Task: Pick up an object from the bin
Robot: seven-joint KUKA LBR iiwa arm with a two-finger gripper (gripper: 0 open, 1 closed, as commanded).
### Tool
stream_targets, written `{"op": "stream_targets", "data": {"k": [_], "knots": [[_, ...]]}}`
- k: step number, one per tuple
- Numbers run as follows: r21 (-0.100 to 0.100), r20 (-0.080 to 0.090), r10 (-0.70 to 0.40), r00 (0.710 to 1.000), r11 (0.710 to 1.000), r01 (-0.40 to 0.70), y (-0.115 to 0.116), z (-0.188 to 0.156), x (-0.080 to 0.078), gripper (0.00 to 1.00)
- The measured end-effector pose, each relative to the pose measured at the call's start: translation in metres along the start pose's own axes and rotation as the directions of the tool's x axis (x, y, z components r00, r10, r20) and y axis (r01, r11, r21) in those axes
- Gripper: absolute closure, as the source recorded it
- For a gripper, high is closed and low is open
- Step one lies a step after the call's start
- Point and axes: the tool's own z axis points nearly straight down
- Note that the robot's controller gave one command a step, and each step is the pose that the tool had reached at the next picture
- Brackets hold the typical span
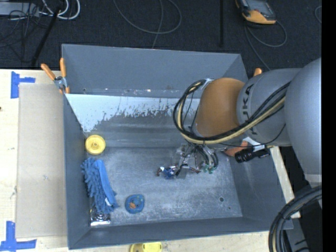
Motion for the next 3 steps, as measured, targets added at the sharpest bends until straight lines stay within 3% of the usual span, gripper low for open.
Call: {"op": "stream_targets", "data": {"k": [1, 2, 3], "knots": [[0.000, 0.000, -0.001, 1.000, 1.000, 0.001, 0.000, 0.000, 0.000, 1.00], [0.001, -0.006, -0.006, 1.000, 1.000, 0.006, -0.013, -0.050, 0.003, 1.00], [-0.001, 0.007, 0.001, 1.000, 1.000, -0.001, -0.008, -0.090, -0.007, 1.00]]}}
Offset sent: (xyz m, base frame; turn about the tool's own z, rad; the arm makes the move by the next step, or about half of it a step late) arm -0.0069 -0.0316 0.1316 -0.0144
